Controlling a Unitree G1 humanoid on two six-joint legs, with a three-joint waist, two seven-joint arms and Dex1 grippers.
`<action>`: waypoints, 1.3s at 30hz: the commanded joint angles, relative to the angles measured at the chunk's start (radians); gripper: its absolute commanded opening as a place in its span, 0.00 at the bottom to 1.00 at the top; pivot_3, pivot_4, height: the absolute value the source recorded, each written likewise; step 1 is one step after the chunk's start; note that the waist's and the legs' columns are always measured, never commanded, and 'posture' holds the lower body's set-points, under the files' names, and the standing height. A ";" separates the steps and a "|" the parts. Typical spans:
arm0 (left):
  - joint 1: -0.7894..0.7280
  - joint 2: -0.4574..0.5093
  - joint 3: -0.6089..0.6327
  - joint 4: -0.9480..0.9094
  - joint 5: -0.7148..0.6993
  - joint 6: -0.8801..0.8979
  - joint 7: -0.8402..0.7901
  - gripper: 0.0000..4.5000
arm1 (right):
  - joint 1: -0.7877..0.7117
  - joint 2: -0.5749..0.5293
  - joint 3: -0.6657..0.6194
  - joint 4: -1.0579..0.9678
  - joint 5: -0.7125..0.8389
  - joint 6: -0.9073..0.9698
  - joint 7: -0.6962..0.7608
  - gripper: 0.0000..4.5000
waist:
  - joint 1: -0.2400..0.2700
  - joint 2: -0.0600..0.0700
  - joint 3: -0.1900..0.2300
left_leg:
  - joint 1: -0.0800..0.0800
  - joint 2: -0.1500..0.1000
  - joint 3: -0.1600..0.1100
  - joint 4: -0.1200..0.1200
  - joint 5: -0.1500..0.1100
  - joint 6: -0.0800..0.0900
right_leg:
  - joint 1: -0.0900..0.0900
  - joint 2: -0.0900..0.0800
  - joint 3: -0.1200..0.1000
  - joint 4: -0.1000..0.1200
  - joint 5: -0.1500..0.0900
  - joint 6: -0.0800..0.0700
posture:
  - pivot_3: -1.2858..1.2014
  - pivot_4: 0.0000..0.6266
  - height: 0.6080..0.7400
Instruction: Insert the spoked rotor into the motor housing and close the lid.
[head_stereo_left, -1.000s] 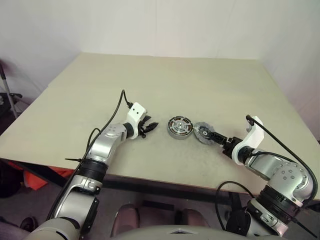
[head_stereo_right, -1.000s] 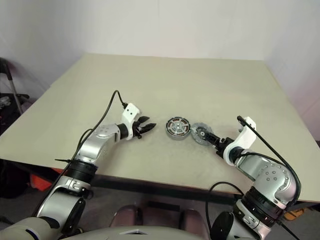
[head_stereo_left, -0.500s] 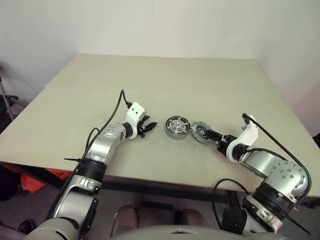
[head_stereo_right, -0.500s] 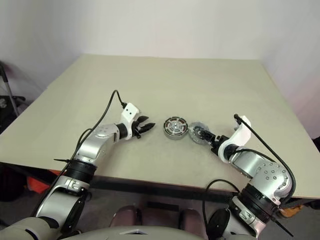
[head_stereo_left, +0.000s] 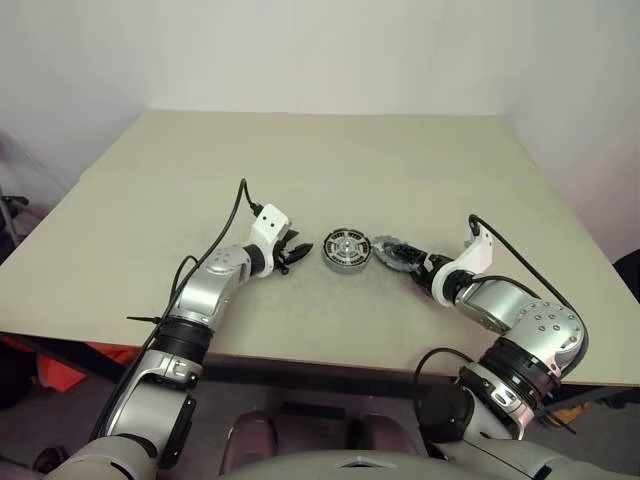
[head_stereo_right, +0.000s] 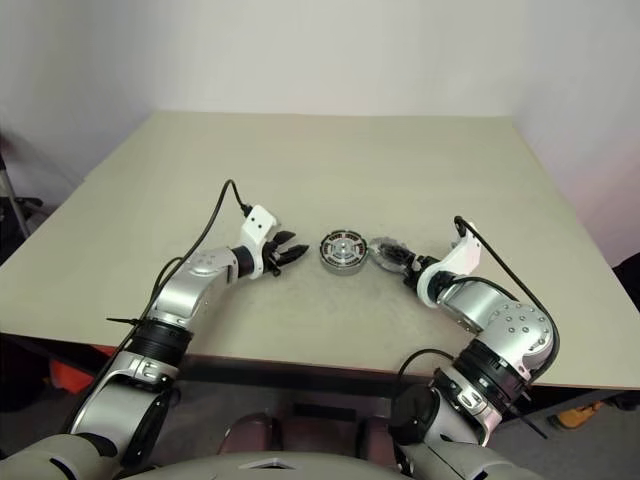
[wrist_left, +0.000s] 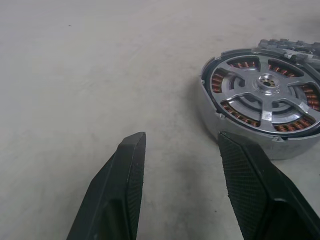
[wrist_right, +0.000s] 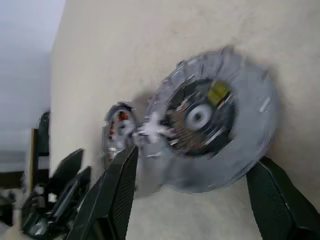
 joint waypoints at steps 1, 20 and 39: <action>-0.019 0.007 0.016 -0.028 0.001 -0.014 0.003 0.54 | -0.049 0.006 -0.001 -0.002 0.017 -0.043 0.012 0.83 | 0.008 0.000 0.000 | -0.001 0.000 0.000 -0.001 0.000 0.000 | 0.000 0.000 0.000 -0.001 0.000 0.000 | 0.52 0.00 1.00; -0.034 0.006 0.014 -0.014 0.005 -0.022 0.001 0.54 | -0.068 -0.017 0.150 0.008 0.060 -0.246 0.060 0.83 | 0.026 0.001 0.000 | -0.007 0.001 0.000 -0.001 -0.001 0.001 | -0.002 0.000 -0.006 -0.003 0.002 -0.004 | 0.52 0.00 1.00; -0.035 0.011 0.022 -0.018 0.003 -0.023 0.011 0.54 | -0.023 -0.126 0.399 0.078 -0.034 -0.394 0.114 0.83 | 0.026 0.000 0.000 | -0.009 0.001 -0.001 0.001 -0.001 0.001 | -0.002 -0.001 -0.007 -0.003 0.004 -0.007 | 0.52 0.00 1.00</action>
